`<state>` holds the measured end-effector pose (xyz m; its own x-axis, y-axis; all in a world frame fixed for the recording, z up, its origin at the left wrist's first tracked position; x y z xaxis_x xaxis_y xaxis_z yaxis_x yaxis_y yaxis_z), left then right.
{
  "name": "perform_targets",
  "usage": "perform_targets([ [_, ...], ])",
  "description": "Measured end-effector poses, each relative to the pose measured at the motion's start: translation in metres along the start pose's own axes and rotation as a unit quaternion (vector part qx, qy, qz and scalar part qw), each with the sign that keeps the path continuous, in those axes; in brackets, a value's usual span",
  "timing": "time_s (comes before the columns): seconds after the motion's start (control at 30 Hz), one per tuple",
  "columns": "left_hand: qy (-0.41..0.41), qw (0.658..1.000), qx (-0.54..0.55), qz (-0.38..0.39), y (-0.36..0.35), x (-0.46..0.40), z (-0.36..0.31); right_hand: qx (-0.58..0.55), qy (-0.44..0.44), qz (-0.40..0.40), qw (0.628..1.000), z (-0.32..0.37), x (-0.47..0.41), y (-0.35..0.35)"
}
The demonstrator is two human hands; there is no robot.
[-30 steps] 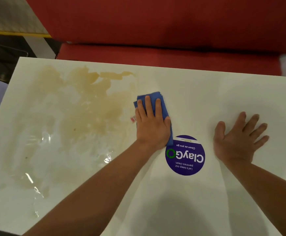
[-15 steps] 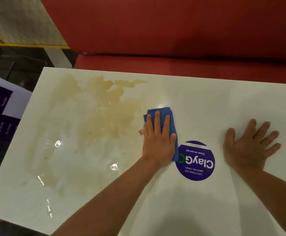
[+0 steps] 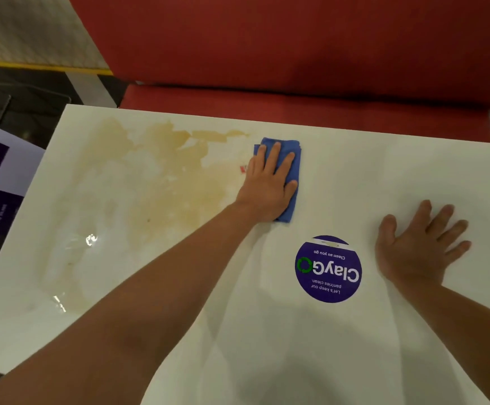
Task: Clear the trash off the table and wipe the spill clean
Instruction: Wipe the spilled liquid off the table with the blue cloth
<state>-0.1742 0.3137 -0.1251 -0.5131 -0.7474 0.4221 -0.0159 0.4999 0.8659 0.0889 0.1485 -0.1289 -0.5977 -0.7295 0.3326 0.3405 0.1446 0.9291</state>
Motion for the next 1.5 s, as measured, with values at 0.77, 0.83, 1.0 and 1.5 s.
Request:
perform_targets([
  [0.77,0.052,0.997,0.042,-0.043,-0.016,0.034,0.009,0.028,-0.001,0.029,0.999,-0.002,-0.003,-0.006],
  [0.83,0.050,0.997,0.054,-0.040,-0.020,0.047,0.006,0.034,-0.003,0.033,0.999,-0.002,0.000,-0.004],
  [1.0,0.054,0.997,0.048,-0.030,-0.047,0.098,0.006,0.057,0.073,0.066,0.994,0.016,0.000,0.009],
  [1.5,0.093,0.991,0.057,-0.077,-0.068,0.139,0.015,0.160,0.365,0.101,0.912,0.135,-0.022,-0.016],
])
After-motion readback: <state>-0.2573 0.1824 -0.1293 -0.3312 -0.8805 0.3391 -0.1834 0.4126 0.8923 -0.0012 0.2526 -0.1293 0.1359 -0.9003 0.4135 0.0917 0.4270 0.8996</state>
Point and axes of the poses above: each hand's wrist, its own x-axis away from the middle knuckle, its own y-axis out of the back of the hand, z = x × y, the point moved 5 cm from there along -x, towards the middle knuckle, and after that the axes turned 14 degrees about z, right-handed, at the moved point
